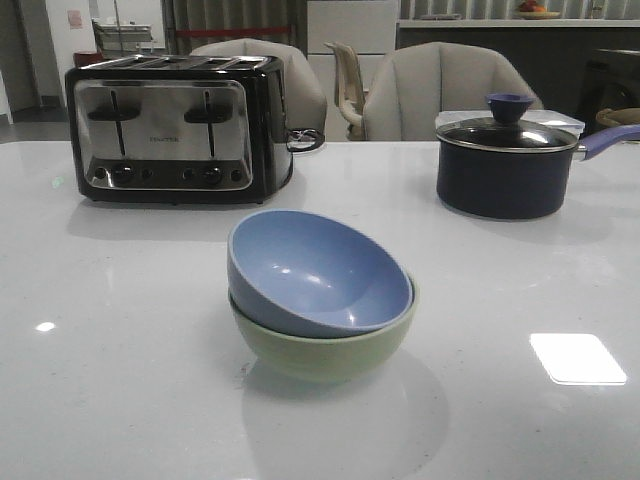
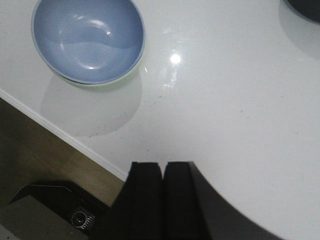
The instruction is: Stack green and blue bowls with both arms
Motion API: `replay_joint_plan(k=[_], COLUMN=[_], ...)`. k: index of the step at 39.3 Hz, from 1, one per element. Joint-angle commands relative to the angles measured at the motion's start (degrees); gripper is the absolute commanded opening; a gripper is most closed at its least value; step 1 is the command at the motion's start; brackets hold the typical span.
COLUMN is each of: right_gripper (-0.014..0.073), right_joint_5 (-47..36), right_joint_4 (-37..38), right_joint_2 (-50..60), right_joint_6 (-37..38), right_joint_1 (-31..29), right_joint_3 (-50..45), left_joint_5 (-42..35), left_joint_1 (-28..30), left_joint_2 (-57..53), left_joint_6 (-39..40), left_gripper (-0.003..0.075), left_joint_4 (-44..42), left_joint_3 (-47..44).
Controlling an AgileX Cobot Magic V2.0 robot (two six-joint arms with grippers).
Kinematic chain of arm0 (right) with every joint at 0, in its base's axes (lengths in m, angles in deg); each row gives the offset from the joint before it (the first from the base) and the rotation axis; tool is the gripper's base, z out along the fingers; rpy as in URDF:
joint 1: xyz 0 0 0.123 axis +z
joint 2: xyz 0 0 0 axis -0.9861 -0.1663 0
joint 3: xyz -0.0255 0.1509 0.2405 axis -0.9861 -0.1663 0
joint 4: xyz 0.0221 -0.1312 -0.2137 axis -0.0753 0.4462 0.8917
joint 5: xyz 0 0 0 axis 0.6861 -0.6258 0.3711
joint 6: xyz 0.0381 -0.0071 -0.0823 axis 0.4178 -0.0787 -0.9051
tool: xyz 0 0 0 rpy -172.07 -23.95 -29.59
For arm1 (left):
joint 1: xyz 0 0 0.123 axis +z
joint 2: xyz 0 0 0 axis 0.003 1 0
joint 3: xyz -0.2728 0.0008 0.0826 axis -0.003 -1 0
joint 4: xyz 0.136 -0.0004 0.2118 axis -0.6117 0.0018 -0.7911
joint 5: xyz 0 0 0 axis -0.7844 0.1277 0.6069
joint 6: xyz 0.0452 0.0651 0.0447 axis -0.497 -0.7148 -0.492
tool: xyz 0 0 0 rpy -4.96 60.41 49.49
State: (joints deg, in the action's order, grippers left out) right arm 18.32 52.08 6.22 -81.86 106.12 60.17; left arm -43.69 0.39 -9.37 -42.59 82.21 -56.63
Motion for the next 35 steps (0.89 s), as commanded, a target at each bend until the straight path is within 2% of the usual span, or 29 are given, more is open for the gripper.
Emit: replay_joint_plan(k=[1,6,35], right_gripper=[0.0034,0.0034,0.0034], right_joint_5=[-3.1,-3.1,-3.1], right_joint_4=[0.4,0.4,0.4], right_joint_2=[0.3,0.3,0.3], right_joint_6=[-0.2,-0.2,-0.2], right_joint_1=[-0.1,-0.1,-0.1], right_joint_3=[1.5,1.5,1.5], left_joint_5=[-6.1,-6.8,-7.6], left_joint_1=[-0.8,-2.7,-3.3], left_joint_2=[-1.2,-1.2,-1.2], left_joint_6=[-0.8,-5.2,-5.2], left_gripper=[0.0101,0.0101,0.0101], left_joint_4=[0.6,0.6,0.6], left_joint_3=[-1.2,-1.2,-1.2])
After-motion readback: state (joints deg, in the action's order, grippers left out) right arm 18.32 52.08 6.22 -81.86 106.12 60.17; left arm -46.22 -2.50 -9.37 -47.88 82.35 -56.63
